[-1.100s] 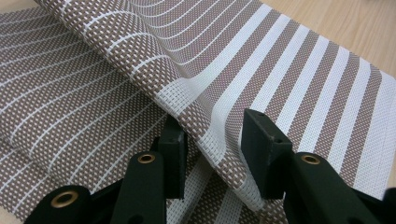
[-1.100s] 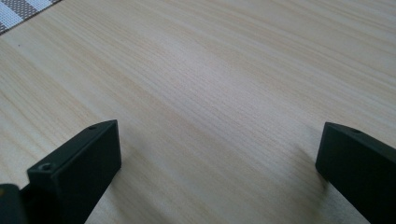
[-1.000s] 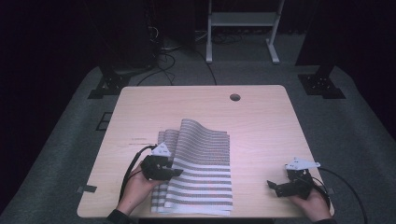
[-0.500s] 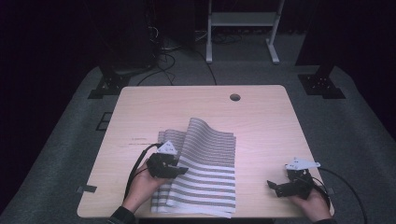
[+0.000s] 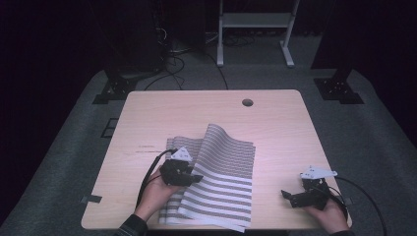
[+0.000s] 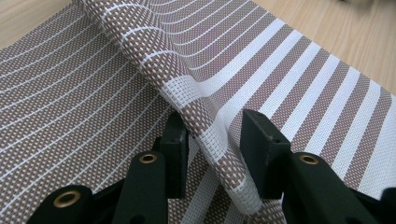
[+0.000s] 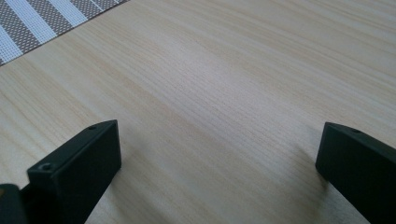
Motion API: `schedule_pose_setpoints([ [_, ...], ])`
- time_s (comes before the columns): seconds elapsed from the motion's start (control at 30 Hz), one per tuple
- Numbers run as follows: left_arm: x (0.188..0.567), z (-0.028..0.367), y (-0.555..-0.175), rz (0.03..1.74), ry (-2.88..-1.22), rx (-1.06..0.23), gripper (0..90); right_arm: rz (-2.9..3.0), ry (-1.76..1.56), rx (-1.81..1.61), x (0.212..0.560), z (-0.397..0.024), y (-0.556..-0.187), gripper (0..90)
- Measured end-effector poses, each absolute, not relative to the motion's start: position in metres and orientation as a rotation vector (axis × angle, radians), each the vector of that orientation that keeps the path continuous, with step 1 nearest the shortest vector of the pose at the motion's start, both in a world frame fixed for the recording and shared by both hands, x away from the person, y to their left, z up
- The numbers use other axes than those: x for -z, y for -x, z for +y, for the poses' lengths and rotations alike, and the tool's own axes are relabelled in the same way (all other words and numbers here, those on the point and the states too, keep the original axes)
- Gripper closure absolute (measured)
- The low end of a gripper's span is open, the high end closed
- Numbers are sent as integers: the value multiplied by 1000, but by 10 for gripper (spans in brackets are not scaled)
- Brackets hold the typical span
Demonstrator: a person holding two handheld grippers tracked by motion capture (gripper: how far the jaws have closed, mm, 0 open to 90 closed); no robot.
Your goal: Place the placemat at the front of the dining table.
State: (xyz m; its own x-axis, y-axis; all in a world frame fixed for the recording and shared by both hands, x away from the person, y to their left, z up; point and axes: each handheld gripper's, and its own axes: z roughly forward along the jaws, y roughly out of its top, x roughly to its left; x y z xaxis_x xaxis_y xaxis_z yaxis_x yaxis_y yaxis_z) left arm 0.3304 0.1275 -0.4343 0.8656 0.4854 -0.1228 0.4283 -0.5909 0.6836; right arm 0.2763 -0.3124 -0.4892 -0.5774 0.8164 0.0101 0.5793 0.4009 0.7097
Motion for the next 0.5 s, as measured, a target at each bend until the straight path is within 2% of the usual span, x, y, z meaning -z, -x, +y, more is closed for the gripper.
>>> schedule_pose_setpoints([
  [0.5,432,108,-338,626,-2297,-102,632,2323,-1209,-974,489,-312,-276,0],
])
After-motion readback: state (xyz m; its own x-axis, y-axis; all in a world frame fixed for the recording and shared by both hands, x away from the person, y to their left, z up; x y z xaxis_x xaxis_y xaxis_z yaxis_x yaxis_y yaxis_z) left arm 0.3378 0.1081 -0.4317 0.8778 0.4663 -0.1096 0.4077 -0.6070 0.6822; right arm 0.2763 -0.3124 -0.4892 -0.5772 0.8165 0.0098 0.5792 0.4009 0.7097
